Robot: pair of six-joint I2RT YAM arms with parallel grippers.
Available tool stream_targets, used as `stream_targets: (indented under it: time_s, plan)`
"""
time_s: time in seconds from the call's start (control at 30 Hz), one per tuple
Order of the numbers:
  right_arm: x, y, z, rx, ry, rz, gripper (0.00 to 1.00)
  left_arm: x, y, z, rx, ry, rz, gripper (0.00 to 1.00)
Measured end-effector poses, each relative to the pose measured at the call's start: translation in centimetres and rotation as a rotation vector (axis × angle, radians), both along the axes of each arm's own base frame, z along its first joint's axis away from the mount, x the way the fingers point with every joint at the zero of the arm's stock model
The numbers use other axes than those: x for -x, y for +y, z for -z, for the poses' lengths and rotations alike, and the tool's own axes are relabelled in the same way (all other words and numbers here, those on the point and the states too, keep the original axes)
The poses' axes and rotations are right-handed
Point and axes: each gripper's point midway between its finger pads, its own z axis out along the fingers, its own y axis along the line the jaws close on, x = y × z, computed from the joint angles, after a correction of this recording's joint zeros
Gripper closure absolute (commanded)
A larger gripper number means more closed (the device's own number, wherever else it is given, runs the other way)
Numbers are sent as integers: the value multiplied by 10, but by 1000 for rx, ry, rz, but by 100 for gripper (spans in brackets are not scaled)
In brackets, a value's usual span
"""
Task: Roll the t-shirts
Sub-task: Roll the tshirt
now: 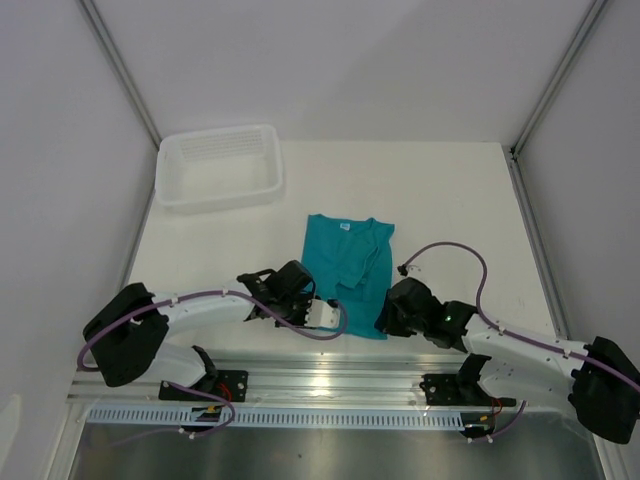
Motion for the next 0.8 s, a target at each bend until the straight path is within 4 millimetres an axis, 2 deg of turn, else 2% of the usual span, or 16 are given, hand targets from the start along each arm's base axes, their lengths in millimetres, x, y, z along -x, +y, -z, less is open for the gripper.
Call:
stream_targets:
  time_s: [0.1,0.2,0.43,0.5,0.63,0.8]
  plan:
    - [7,-4,-3,-42,59,97,61,0,0,0,1,1,-11,62]
    - [13,-8,-3,-85,97,171,60,0,1,0,4,0,-20,59]
    - [26,-18,21,-99,179,271,58,2,4,-1,10,4,-44,54]
    - [23,-13,20,-123,180,284,57,3,5,-1,14,6,-51,53]
    - [18,-4,20,-152,180,291,64,7,7,-1,14,15,-61,52]
    - [17,-2,23,-159,189,298,81,10,9,-1,17,30,-74,54]
